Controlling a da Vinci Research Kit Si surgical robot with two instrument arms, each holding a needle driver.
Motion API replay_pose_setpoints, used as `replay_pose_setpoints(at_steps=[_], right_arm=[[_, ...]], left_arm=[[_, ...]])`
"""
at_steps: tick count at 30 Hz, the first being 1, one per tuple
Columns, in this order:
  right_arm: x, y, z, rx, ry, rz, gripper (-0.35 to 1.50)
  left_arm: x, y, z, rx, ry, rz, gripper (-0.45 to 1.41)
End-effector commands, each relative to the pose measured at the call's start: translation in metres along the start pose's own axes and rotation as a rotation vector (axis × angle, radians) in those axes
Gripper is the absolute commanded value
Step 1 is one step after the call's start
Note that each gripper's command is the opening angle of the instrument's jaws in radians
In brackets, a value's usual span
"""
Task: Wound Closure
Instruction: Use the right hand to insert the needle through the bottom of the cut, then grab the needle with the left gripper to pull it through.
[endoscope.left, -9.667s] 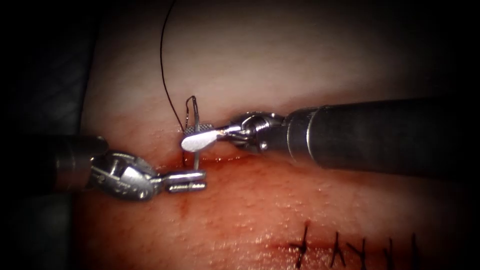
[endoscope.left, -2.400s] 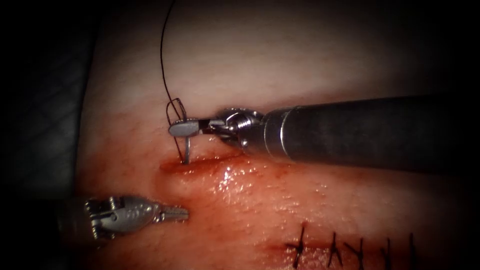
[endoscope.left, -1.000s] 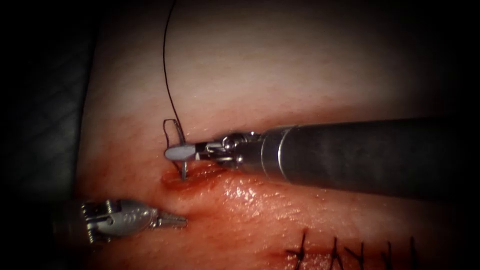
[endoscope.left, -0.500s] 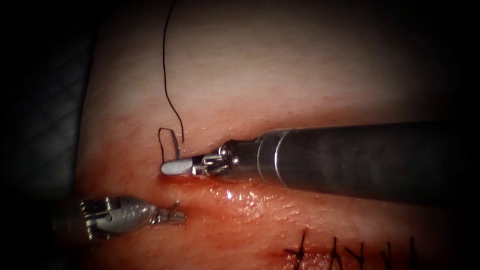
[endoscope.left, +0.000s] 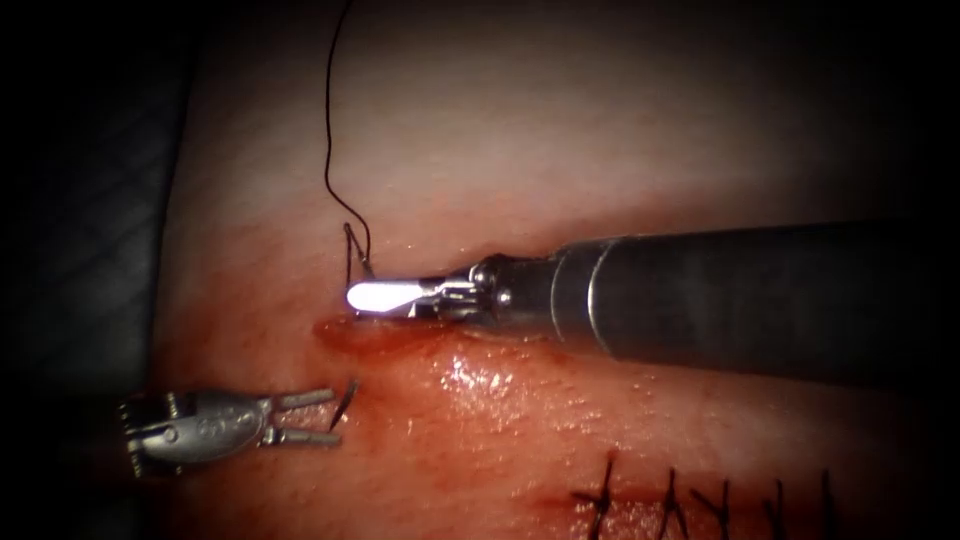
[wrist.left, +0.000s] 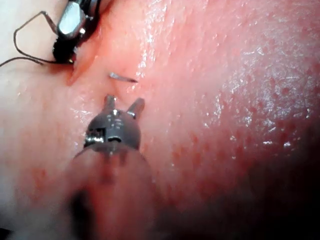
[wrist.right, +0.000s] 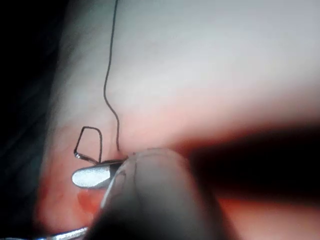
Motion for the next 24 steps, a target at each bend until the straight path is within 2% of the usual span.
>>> replay_pose_setpoints(at_steps=[1,4,8,13,24], right_arm=[[0.0013,0.001,-0.0001,-0.007,-0.001,-0.043,0.84],[0.0025,0.0014,-0.0009,-0.012,0.0,-0.091,0.96],[0.0037,0.0017,-0.002,-0.022,-0.006,-0.12,0.96],[0.0049,0.002,-0.0032,-0.025,-0.011,-0.137,0.96],[0.0056,0.0021,-0.0044,-0.027,-0.017,-0.149,0.93]], left_arm=[[-0.0001,-0.0002,0.0007,-0.01,0.021,0.014,0.26],[0.0001,-0.0006,0.0006,-0.003,0.042,0.036,0.29],[0.0007,-0.0013,0.0006,-0.001,0.105,0.076,0.29],[0.0015,-0.0017,0.0014,-0.043,0.185,0.117,0.26],[0.0025,-0.0017,0.0045,-0.118,0.266,0.173,0.12]])
